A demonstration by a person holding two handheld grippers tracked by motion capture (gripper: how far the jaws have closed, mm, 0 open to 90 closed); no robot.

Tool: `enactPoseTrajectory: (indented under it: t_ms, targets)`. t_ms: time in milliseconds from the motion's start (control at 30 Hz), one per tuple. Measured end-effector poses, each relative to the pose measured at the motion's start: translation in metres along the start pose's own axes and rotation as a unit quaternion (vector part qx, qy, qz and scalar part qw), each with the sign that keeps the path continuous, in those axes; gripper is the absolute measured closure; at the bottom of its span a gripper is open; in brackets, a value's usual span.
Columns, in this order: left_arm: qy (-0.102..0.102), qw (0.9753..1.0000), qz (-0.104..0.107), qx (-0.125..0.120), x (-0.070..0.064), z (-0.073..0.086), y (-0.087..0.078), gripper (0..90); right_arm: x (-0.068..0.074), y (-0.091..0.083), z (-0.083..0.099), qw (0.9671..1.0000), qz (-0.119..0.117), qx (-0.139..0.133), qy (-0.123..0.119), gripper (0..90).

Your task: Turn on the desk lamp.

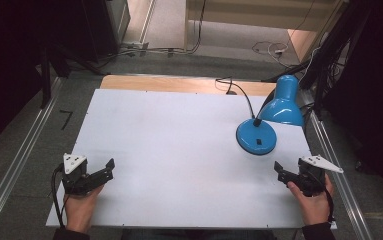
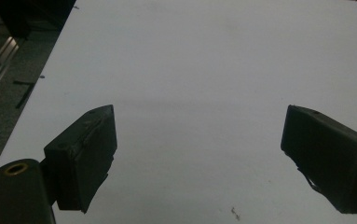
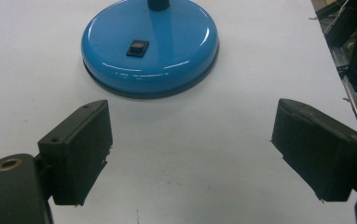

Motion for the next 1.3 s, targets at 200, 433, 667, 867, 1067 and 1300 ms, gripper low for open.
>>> enactPoseTrajectory:
  t_ms: [200, 433, 667, 867, 1067, 1300]
  targets:
    - [-0.002, 1.0, 0.0, -0.001, 0.0, 0.0, 0.0, 10.9, 0.006, 0.007, -0.004, 1.0, -0.001, 0.004, -0.008, 12.4]
    - [-0.001, 1.0, 0.0, 0.001, 0.0, 0.0, 0.0, 10.9, 0.009, 0.011, -0.007, 1.0, -0.003, 0.003, -0.008, 13.3]
    - [0.0, 1.0, 0.0, 0.001, 0.0, 0.0, 0.0, 10.9, 0.011, 0.013, -0.01, 1.0, -0.007, 0.002, -0.004, 18.3]
    - [0.0, 1.0, 0.001, 0.001, 0.0, 0.0, 0.001, 10.8, 0.014, 0.015, -0.015, 0.9999, -0.014, -0.005, 0.001, 26.0]
    - [0.0, 1.0, 0.001, 0.002, 0.0, 0.001, 0.001, 10.9, 0.017, 0.021, -0.017, 0.9998, -0.017, -0.004, 0.001, 26.2]
    - [0.0, 1.0, 0.002, 0.002, 0.0, 0.001, 0.001, 10.9, 0.023, 0.029, -0.023, 0.9998, -0.018, -0.009, -0.002, 27.7]
Point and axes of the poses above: each handheld gripper's, and its own axes: y roughly forward along the jaws, z roughly out of its underside, x roughly to its left, the point moved 10 cm from there along y, roughly forward along the jaws, and after that the axes turned 10 degrees about z, right-handed, at the moved point
